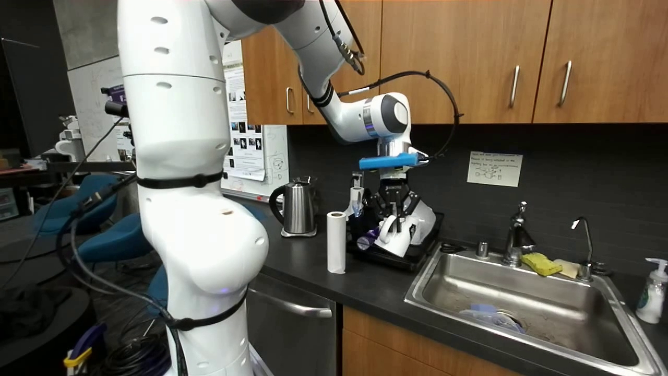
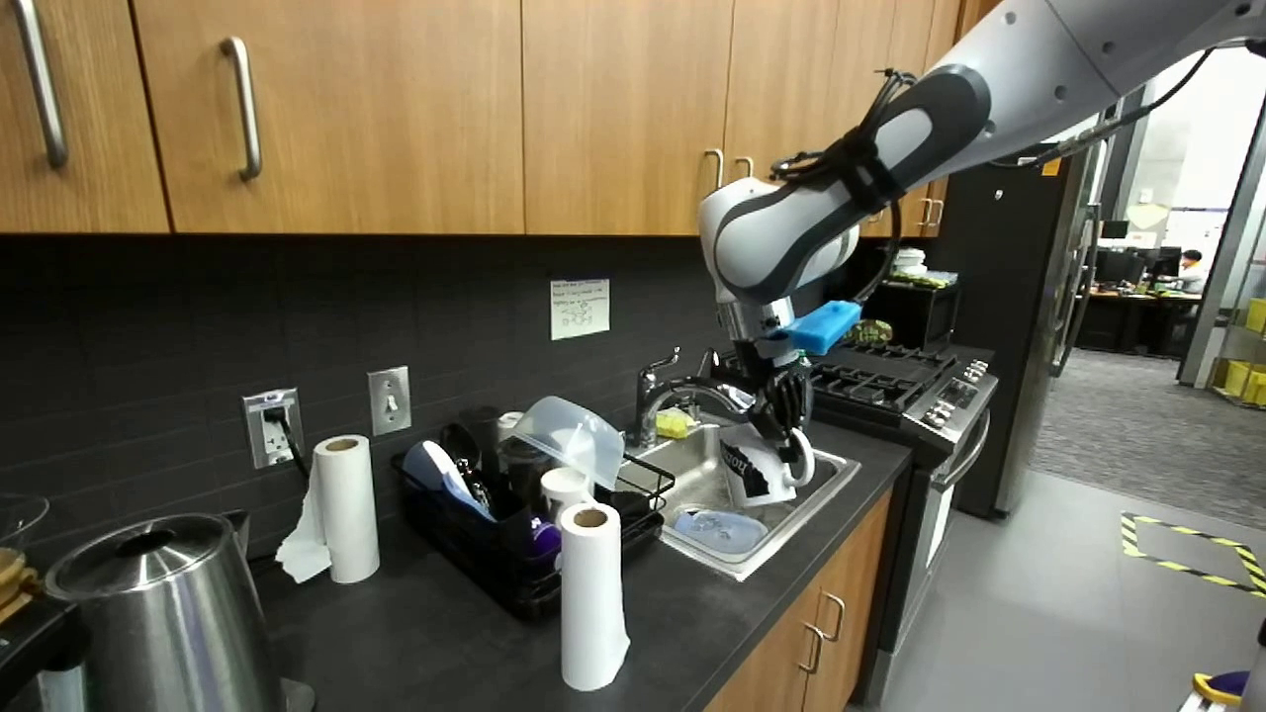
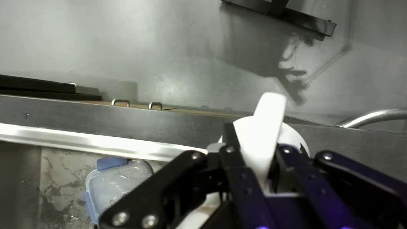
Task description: Remove the white and black mug from the dish rack and put it on the counter.
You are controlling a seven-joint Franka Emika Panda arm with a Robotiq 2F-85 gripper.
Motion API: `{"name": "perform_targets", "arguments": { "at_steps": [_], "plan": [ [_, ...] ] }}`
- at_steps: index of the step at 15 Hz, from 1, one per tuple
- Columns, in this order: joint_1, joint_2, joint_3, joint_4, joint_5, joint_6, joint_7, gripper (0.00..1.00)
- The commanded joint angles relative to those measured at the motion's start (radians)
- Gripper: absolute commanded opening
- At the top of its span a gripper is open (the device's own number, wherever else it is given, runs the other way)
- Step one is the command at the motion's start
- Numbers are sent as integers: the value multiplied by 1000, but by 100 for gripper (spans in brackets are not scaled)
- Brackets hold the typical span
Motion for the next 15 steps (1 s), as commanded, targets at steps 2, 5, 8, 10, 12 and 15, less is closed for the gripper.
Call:
{"name": "perform_targets", "arguments": {
  "at_steps": [2, 5, 8, 10, 12, 15],
  "plan": [
    [25, -16, 33, -52, 12, 20, 40, 5],
    [46, -4, 56, -66, 7, 46, 66, 5],
    [63, 30, 74, -71, -12, 112, 92, 5],
    [65, 61, 77, -68, -27, 161, 103, 5],
    [64, 98, 73, -64, -42, 213, 114, 5],
    [57, 152, 59, -60, -60, 285, 126, 5]
  ]
}}
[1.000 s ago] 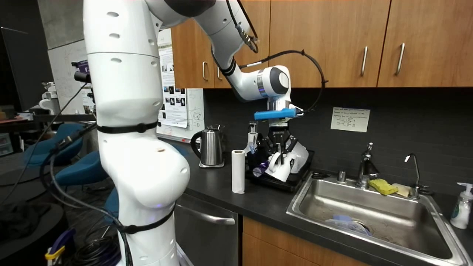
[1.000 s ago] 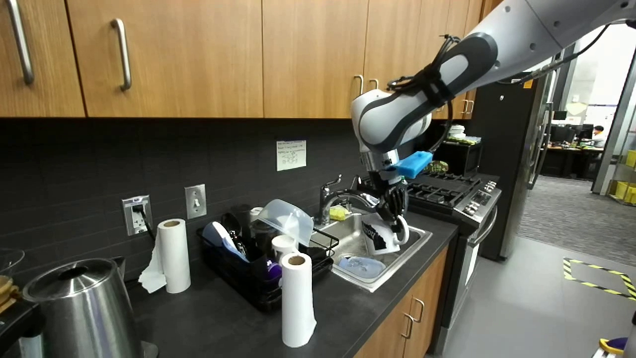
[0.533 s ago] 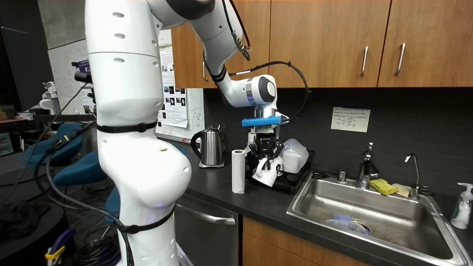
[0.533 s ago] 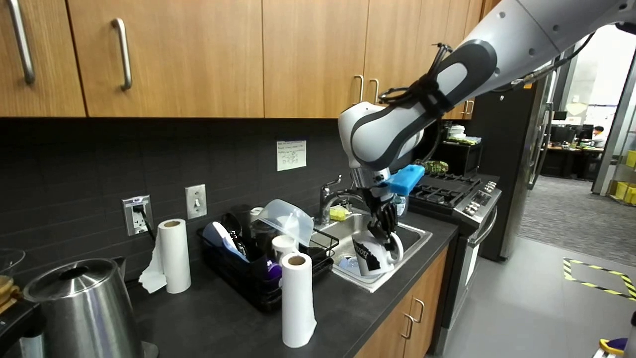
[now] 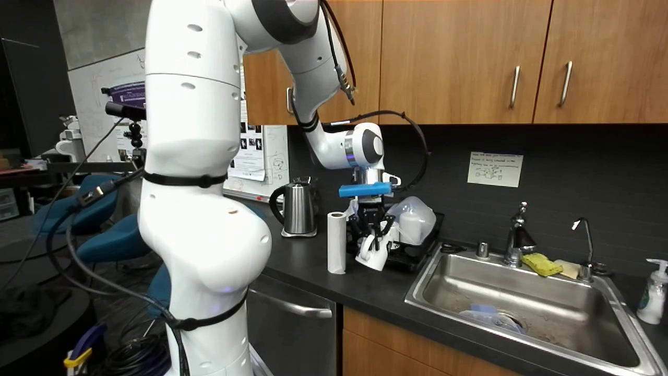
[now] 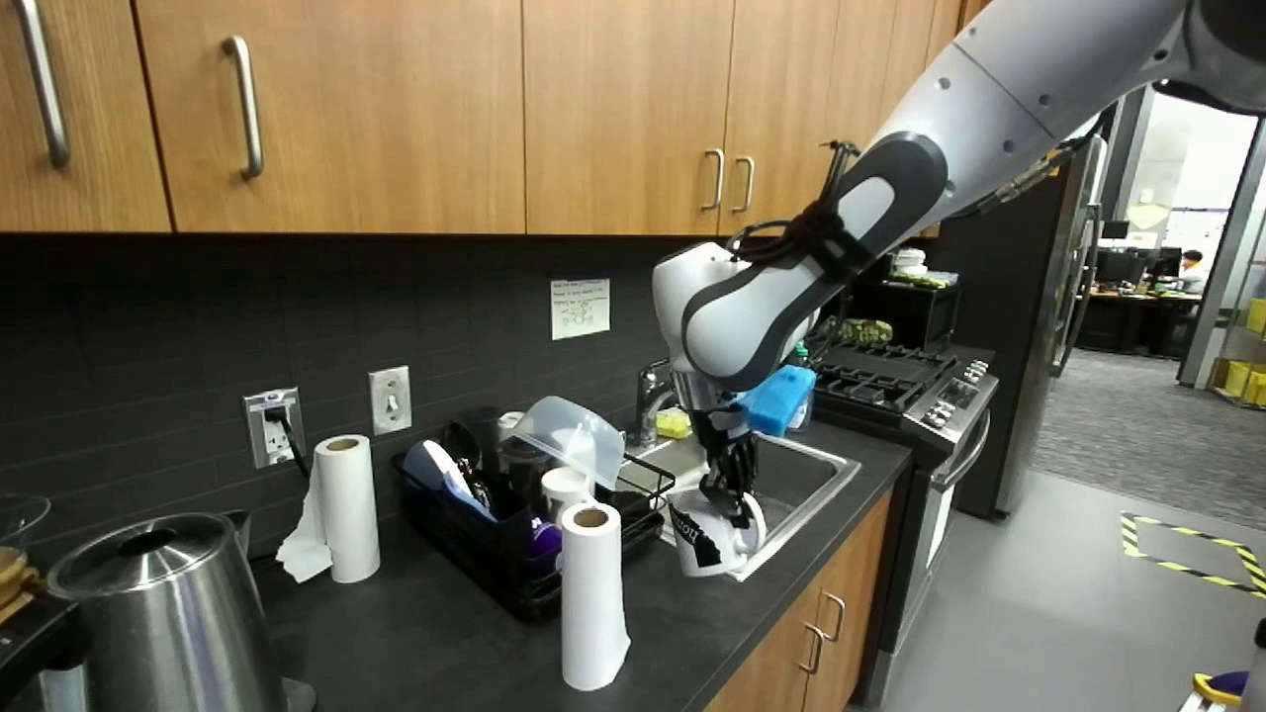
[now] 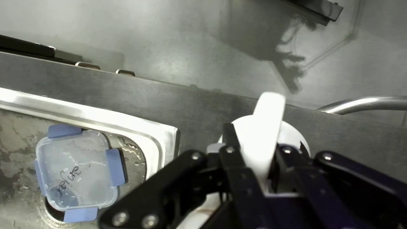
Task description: Remove the white and black mug from the dish rack and put it on the counter.
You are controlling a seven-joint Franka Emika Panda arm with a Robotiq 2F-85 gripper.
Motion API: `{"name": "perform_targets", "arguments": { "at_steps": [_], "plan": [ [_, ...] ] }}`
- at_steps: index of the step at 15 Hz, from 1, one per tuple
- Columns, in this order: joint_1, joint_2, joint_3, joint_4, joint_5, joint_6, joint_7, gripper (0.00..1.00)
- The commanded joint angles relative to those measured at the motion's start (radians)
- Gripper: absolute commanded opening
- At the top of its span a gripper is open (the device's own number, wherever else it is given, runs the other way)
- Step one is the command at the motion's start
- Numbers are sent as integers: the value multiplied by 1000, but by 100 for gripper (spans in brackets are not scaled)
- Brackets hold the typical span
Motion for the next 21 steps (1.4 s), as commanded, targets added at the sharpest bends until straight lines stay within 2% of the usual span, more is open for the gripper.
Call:
{"name": "perform_targets", "arguments": {
  "at_steps": [1, 6, 13, 14, 15, 17, 21],
  "plan": [
    [-4, 62, -17, 8, -34, 86, 43, 5],
    [-13, 142, -51, 26, -40, 158, 43, 5],
    [-10, 152, -73, 24, -45, 170, 48, 5],
    [-10, 149, -74, 23, -45, 170, 49, 44],
    [-10, 147, -74, 24, -45, 169, 49, 45],
    [-9, 139, -75, 25, -45, 168, 52, 55],
    [-8, 134, -77, 37, -53, 164, 62, 82]
  ]
}}
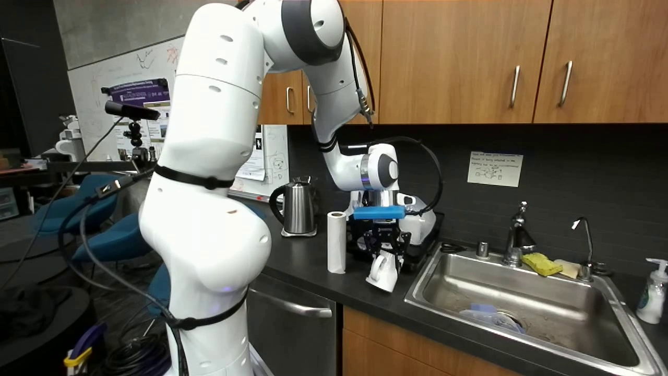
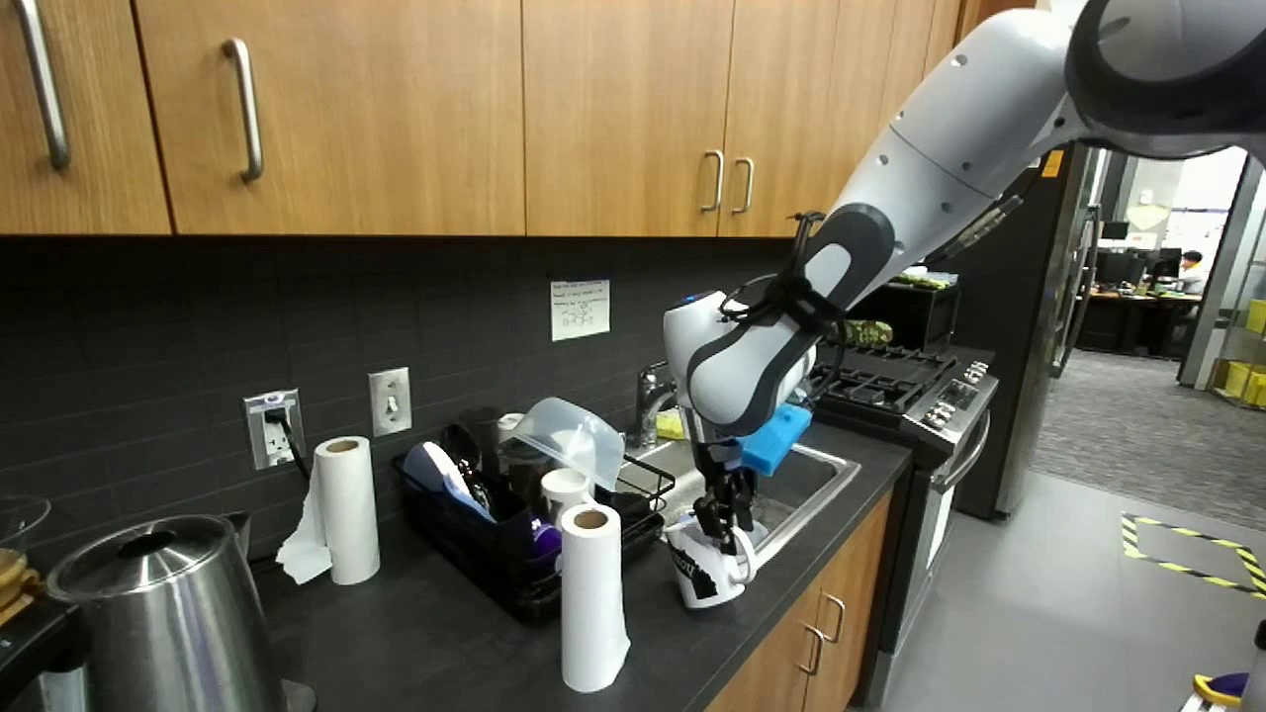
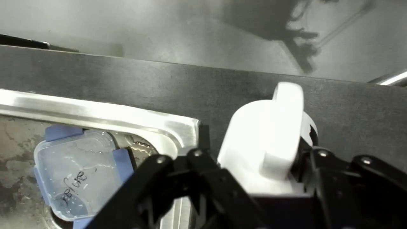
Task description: Remove the white and black mug from the dish rack and put it on the counter.
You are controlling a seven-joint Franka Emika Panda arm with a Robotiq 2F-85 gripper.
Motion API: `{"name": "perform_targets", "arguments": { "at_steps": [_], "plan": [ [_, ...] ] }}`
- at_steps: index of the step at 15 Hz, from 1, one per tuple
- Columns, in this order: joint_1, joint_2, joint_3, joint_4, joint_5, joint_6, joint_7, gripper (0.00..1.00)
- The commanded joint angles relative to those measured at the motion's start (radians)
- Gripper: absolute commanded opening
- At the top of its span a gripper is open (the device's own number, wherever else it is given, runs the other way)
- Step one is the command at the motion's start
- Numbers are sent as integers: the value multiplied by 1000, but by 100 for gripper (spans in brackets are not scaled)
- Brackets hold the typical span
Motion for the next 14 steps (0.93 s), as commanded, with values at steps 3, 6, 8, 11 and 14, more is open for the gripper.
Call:
{"name": "perform_targets", "arguments": {
  "at_steps": [3, 6, 8, 11, 14],
  "plan": [
    [5, -32, -13, 3, -36, -7, 37, 100],
    [6, -37, -17, 7, -51, -9, 54, 100],
    [7, -43, -20, 6, -64, -11, 65, 100],
    [6, -52, -23, 7, -81, -15, 82, 100],
    [4, -63, -18, 5, -72, -28, 76, 100]
  ]
}}
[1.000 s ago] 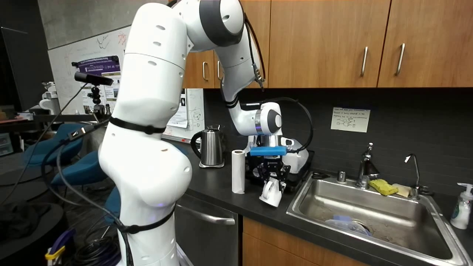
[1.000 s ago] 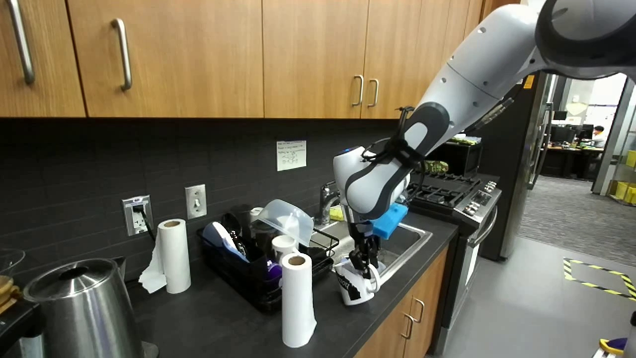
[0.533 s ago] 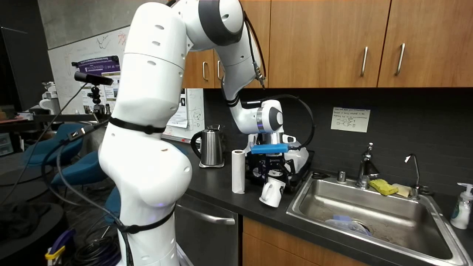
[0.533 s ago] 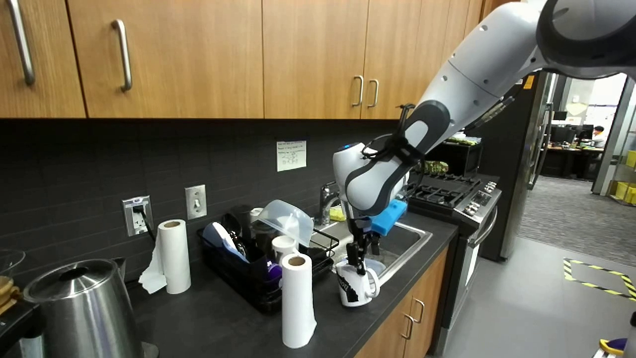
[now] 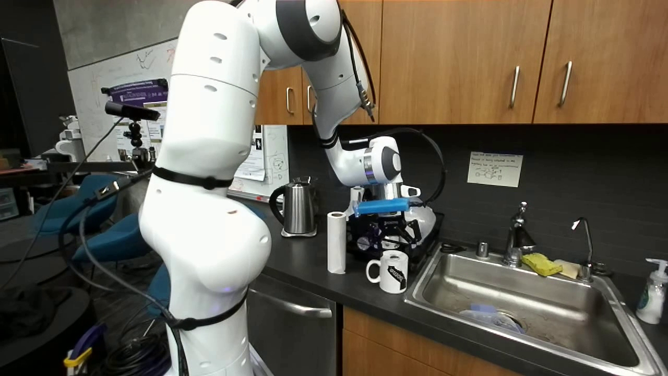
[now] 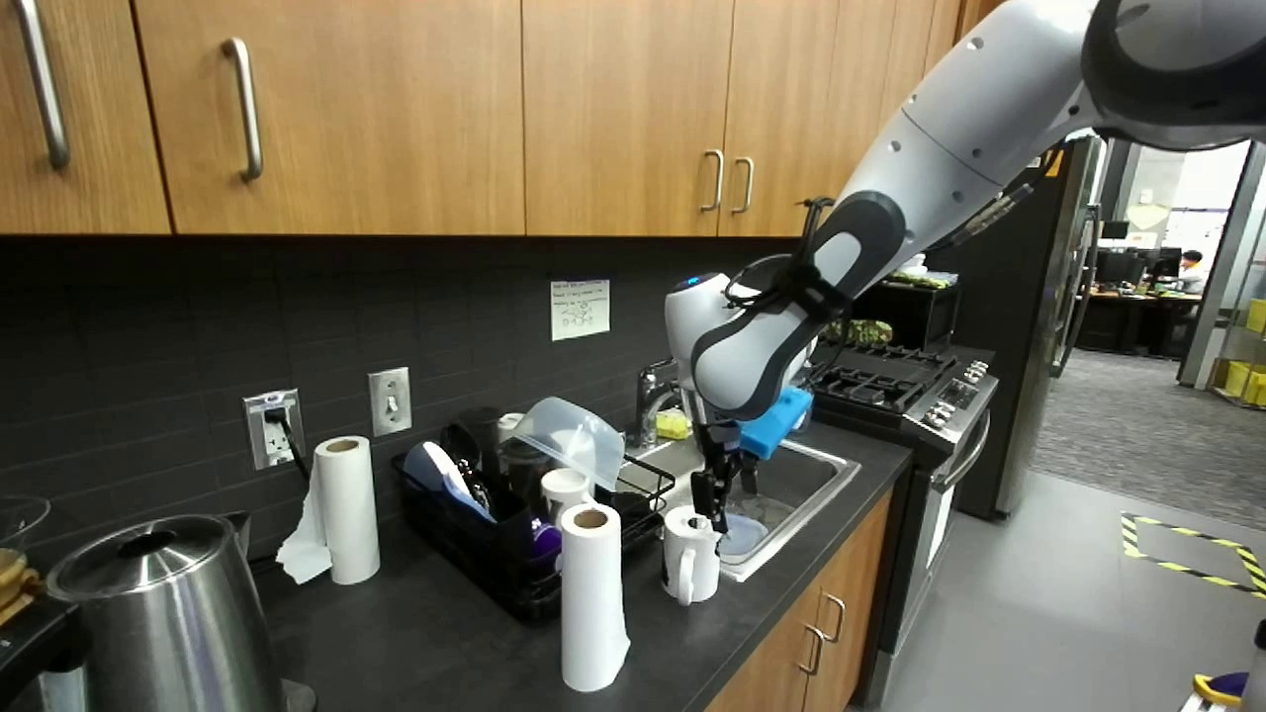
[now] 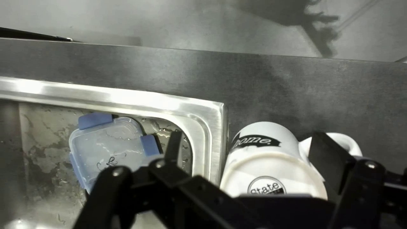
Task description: Remove the white and black mug from the dish rack and put it on the counter.
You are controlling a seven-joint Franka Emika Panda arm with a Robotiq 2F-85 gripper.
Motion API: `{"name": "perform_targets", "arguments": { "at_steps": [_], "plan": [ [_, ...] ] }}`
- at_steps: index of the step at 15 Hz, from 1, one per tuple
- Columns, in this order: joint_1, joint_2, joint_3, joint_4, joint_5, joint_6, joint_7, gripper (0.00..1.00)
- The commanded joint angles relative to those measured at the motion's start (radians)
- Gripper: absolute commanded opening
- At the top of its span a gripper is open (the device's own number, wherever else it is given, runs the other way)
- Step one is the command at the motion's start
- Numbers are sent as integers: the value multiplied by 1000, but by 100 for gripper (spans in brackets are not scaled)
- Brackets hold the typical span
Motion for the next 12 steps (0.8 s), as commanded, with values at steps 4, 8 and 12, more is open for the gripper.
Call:
{"name": "perform_targets", "arguments": {
  "at_steps": [4, 8, 12],
  "plan": [
    [-7, -89, 9, -29, 33, -67, -27, 100],
    [-25, -187, 11, -38, 112, -164, -91, 100],
    [-47, -298, 1, -47, 185, -269, -168, 100]
  ]
}}
